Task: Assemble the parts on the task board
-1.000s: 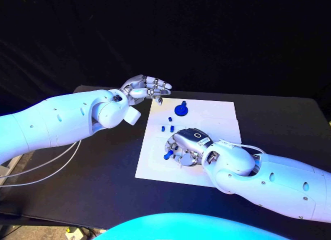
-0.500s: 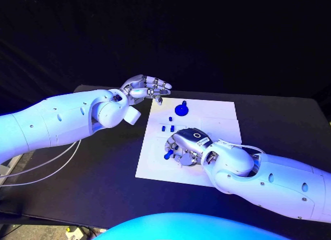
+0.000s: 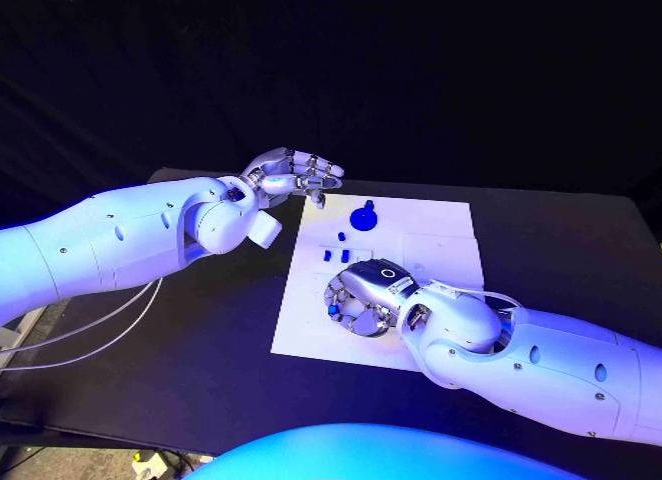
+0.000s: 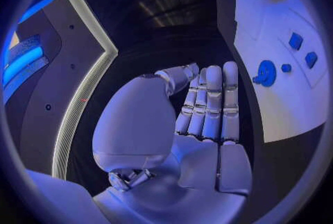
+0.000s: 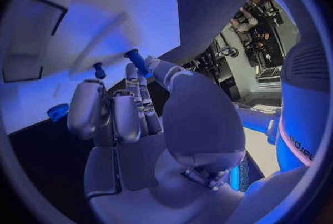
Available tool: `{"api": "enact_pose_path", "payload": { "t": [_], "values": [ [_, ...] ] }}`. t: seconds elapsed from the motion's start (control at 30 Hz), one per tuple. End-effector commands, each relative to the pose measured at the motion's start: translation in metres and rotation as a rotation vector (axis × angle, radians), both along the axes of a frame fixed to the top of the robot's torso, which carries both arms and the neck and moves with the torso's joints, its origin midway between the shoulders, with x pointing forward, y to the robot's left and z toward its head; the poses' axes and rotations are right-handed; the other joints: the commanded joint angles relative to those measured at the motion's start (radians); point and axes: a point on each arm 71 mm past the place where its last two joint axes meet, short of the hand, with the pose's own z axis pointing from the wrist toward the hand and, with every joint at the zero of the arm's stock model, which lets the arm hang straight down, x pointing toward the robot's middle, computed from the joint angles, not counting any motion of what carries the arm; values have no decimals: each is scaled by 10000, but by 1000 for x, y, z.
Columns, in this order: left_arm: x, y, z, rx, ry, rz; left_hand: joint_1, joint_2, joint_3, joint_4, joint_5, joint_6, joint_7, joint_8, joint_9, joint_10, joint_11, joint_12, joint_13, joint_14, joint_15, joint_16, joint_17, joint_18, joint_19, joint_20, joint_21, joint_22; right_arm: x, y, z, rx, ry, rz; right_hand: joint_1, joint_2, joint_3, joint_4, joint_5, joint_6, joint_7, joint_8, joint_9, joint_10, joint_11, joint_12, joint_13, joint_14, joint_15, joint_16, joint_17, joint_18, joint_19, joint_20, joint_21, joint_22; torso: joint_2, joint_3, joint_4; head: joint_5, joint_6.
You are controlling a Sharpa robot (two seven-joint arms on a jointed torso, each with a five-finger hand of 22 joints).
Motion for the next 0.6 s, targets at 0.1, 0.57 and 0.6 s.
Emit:
{"api": "enact_pose_path", "payload": {
  "t": [0.1, 0.57, 0.6],
  "values": [
    [0, -1, 1, -24, 7, -76, -203, 41, -466, 124, 150, -98, 61, 135, -116, -201, 38, 146, 91, -84, 67, -179, -109, 66, 64, -7, -166, -129, 2, -2, 0, 189, -95, -187, -272, -195, 476, -35, 167, -206, 45, -189, -63, -727, 65, -85, -48, -86, 116, -187, -254, -69, -101, 262, -554, 728, -9, 3, -11, 1, 4],
    [0, 1, 0, 5, 29, -48, -215, 52, -465, 138, 145, -102, 64, 149, -117, -202, 40, 154, 92, -88, 69, -181, -108, 64, 66, -6, -175, -136, -1, -16, 8, 971, -382, -476, 265, -150, -1140, -12, 248, -1802, -260, -1208, -398, -3063, 367, 742, -131, -608, 365, -846, -1395, 248, -564, 514, -2622, -190, -17, 4, -4, -111, 115],
    [0, 1, 0, 7, 29, -41, -215, 52, -465, 138, 145, -102, 64, 149, -117, -202, 40, 154, 92, -88, 69, -181, -108, 64, 66, -6, -175, -136, -1, -17, 8, 1000, -385, -492, 593, -10, -1768, 196, 263, -1857, -300, -1236, -370, -3305, 383, 1093, -97, -625, 391, -852, -1451, 269, -552, 524, -2740, -265, -18, 1, -6, -118, 121]
  ]
}}
